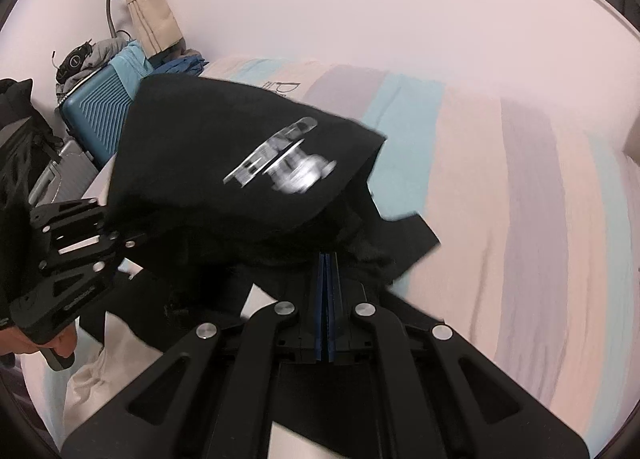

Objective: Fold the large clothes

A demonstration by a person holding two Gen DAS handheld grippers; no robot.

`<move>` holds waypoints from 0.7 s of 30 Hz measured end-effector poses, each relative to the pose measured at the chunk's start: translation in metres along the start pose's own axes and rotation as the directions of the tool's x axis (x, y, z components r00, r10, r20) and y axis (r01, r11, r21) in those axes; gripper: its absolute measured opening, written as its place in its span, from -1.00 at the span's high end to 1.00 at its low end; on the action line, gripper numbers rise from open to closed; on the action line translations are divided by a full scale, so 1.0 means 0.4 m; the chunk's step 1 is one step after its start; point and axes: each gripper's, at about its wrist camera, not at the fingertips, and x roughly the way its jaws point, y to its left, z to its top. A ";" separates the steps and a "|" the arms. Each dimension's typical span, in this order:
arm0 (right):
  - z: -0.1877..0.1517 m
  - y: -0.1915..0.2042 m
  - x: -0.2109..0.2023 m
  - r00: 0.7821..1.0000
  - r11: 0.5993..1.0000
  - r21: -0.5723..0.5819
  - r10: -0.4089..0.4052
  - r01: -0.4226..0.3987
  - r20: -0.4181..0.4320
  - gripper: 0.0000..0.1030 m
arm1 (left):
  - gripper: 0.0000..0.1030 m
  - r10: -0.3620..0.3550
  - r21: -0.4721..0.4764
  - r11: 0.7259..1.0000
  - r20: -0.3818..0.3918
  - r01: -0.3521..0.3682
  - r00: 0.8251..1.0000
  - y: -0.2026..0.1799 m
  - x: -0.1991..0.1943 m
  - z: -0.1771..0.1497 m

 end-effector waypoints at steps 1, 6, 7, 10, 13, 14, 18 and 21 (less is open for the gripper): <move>-0.020 -0.001 -0.013 1.000 1.000 0.010 0.003 -0.003 -0.005 1.00 | 0.92 -0.006 0.006 1.000 0.002 0.006 1.000 -0.009 -0.017 -0.016; -0.124 -0.001 -0.057 1.000 0.999 0.053 0.011 -0.009 -0.029 0.99 | 0.94 0.000 0.066 0.998 -0.009 0.000 1.000 -0.071 -0.094 -0.141; -0.151 0.002 -0.062 0.999 0.998 0.059 0.012 -0.009 -0.039 0.99 | 0.94 0.005 0.071 0.997 -0.011 -0.004 1.000 -0.079 -0.104 -0.165; -0.220 0.020 -0.062 0.998 0.997 0.081 0.013 -0.008 -0.067 0.99 | 0.94 0.013 0.040 0.999 -0.047 -0.011 0.999 -0.083 -0.114 -0.247; -0.280 0.035 -0.050 0.995 0.995 0.103 0.020 -0.011 -0.093 1.00 | 0.94 0.035 0.011 0.999 -0.086 -0.034 0.996 -0.085 -0.100 -0.313; -0.292 0.042 -0.045 0.995 0.995 0.104 0.019 -0.008 -0.099 0.99 | 0.94 0.043 0.007 0.999 -0.094 -0.043 0.995 -0.085 -0.094 -0.330; -0.343 0.074 -0.015 0.992 0.995 0.099 0.009 0.004 -0.129 0.99 | 0.94 0.058 0.006 0.998 -0.118 -0.057 0.991 -0.091 -0.073 -0.380; -0.378 0.091 0.006 0.989 0.995 0.096 0.010 0.005 -0.150 0.99 | 0.94 0.065 0.010 0.998 -0.139 -0.064 0.988 -0.097 -0.056 -0.414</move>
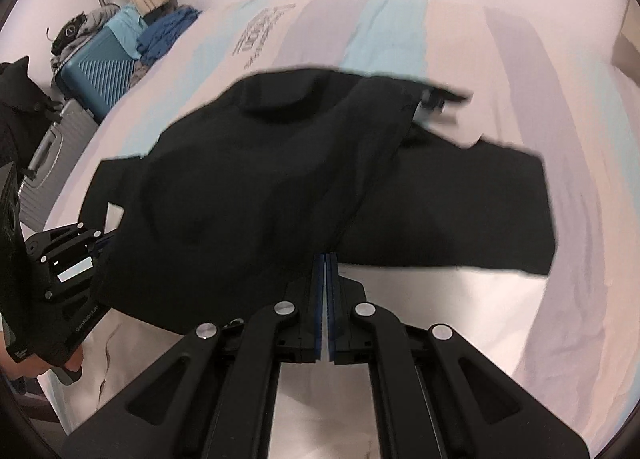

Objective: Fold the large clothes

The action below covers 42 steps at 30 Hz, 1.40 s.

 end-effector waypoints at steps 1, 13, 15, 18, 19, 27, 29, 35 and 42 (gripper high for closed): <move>-0.012 0.004 0.010 1.000 1.000 -0.004 -0.011 0.011 -0.006 0.99 | 0.94 0.005 0.001 1.000 -0.005 -0.005 1.000 0.000 0.005 -0.004; -0.081 0.014 0.094 0.998 0.999 0.032 -0.028 0.030 -0.051 0.99 | 0.94 0.026 -0.076 0.997 -0.080 -0.033 0.996 0.011 0.070 -0.080; -0.086 0.013 0.102 0.998 0.999 0.034 -0.031 0.033 -0.056 0.99 | 0.94 0.027 -0.081 0.996 -0.088 -0.035 0.996 0.010 0.082 -0.091; -0.090 0.015 0.110 0.998 0.999 0.032 -0.037 0.039 -0.057 0.98 | 0.91 0.032 -0.089 0.995 -0.090 -0.040 0.995 0.004 0.083 -0.105; -0.091 0.016 0.110 0.998 0.999 0.034 -0.036 0.038 -0.056 0.94 | 0.91 0.034 -0.093 0.995 -0.088 -0.043 0.996 0.003 0.081 -0.105; -0.096 0.038 0.092 0.998 0.998 0.021 -0.062 0.063 -0.028 0.50 | 0.13 0.067 -0.063 0.995 -0.050 -0.070 0.996 -0.032 0.024 -0.078; -0.096 0.042 0.082 0.998 0.998 0.022 -0.058 0.059 -0.022 0.35 | -0.19 0.068 -0.051 0.996 -0.029 -0.069 0.997 -0.048 0.002 -0.079; -0.101 0.047 0.053 0.997 0.997 0.015 -0.072 0.071 0.011 -0.09 | -0.77 0.066 -0.097 0.993 -0.007 -0.066 0.998 -0.050 -0.053 -0.095; -0.111 0.056 0.022 0.995 0.996 0.019 -0.087 0.086 0.049 -0.63 | -0.88 0.047 -0.192 0.980 -0.040 -0.054 0.998 -0.030 -0.083 -0.118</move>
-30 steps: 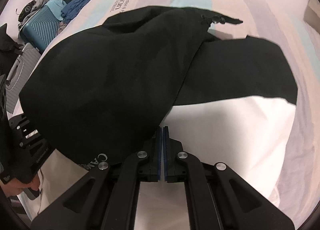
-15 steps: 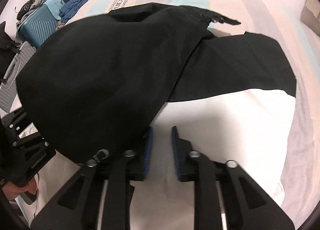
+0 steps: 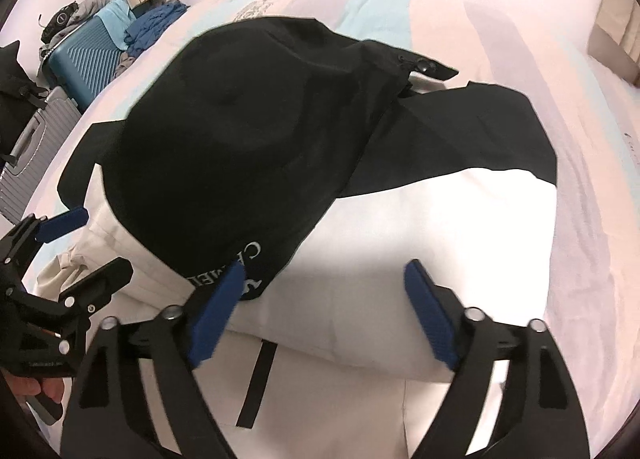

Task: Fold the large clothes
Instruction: 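Move both open grippers along the white jacket body to its hem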

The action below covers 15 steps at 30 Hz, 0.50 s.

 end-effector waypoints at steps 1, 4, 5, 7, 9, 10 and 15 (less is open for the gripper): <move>-0.001 0.003 -0.007 1.000 1.000 -0.004 -0.001 0.001 0.007 -0.69 | -0.88 -0.002 -0.009 1.000 -0.008 0.001 1.000 0.009 -0.001 0.002; -0.014 0.005 -0.033 0.999 1.000 -0.009 -0.018 0.019 0.030 -0.84 | -0.88 0.006 -0.028 1.000 -0.030 -0.007 1.000 0.015 -0.008 -0.015; -0.019 0.002 -0.039 0.999 1.000 -0.010 -0.015 0.015 0.035 -0.85 | -0.88 0.007 -0.032 0.999 -0.037 -0.008 0.999 0.023 -0.003 -0.012; -0.024 0.008 -0.053 0.999 1.000 -0.018 -0.023 0.024 0.042 -0.85 | -0.88 0.016 -0.030 0.999 -0.051 -0.018 0.999 0.030 -0.002 -0.016; -0.028 0.005 -0.066 0.999 1.000 -0.009 -0.026 0.026 0.043 -0.85 | -0.88 0.015 -0.040 0.999 -0.066 -0.018 0.998 0.034 -0.009 -0.021; -0.033 0.007 -0.073 0.999 0.999 -0.002 -0.033 0.033 0.039 -0.85 | -0.88 0.014 -0.045 0.999 -0.071 -0.018 0.997 0.036 -0.015 -0.022; -0.075 0.016 -0.130 0.998 0.998 0.002 -0.063 0.063 0.025 -0.85 | -0.88 0.002 -0.070 0.998 -0.088 -0.008 0.996 0.042 -0.071 -0.043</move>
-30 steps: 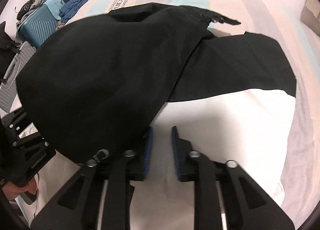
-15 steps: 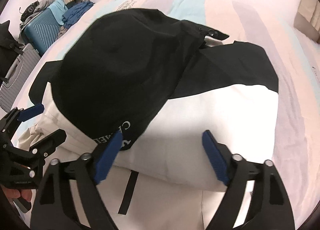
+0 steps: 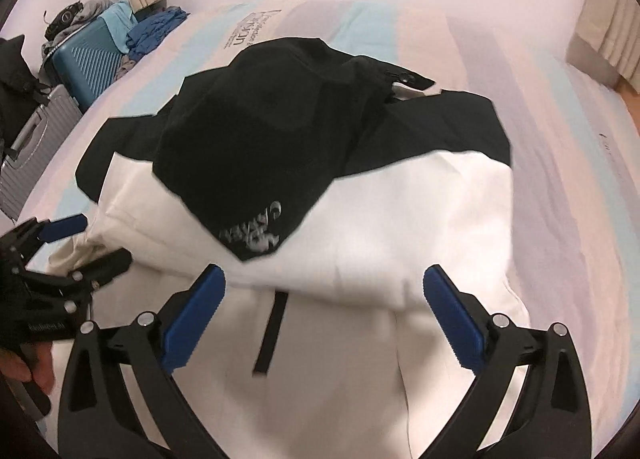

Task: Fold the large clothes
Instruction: 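Move both open grippers along the white jacket body to its hem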

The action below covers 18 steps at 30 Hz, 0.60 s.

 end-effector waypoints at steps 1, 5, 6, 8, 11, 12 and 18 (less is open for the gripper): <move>-0.016 -0.002 -0.018 1.000 1.000 0.011 -0.004 0.004 -0.005 -0.85 | -0.88 -0.003 -0.003 1.000 -0.001 0.003 1.000 0.001 -0.012 -0.009; -0.076 -0.006 -0.072 1.000 1.000 0.031 -0.004 0.004 -0.022 -0.85 | -0.88 0.011 -0.001 1.000 -0.024 -0.011 1.000 -0.003 -0.066 -0.066; -0.099 -0.007 -0.088 1.000 1.000 0.021 -0.008 0.008 -0.027 -0.85 | -0.88 0.009 -0.008 1.000 -0.033 -0.009 0.999 -0.002 -0.079 -0.085; -0.137 -0.006 -0.109 0.999 1.000 0.003 -0.015 0.015 -0.040 -0.85 | -0.88 0.007 -0.021 1.000 -0.050 -0.008 0.999 -0.001 -0.105 -0.129; -0.213 -0.015 -0.151 0.997 1.000 -0.001 -0.025 0.025 -0.070 -0.85 | -0.88 0.006 -0.027 1.000 -0.082 -0.008 0.997 -0.004 -0.156 -0.203; -0.229 -0.021 -0.161 0.997 1.000 -0.001 -0.030 0.030 -0.078 -0.85 | -0.88 0.015 -0.021 1.000 -0.083 -0.017 0.996 -0.007 -0.179 -0.230; -0.354 -0.077 -0.250 0.987 0.996 0.005 -0.083 0.084 -0.139 -0.85 | -0.88 0.052 -0.021 0.998 -0.155 -0.056 0.987 -0.001 -0.299 -0.388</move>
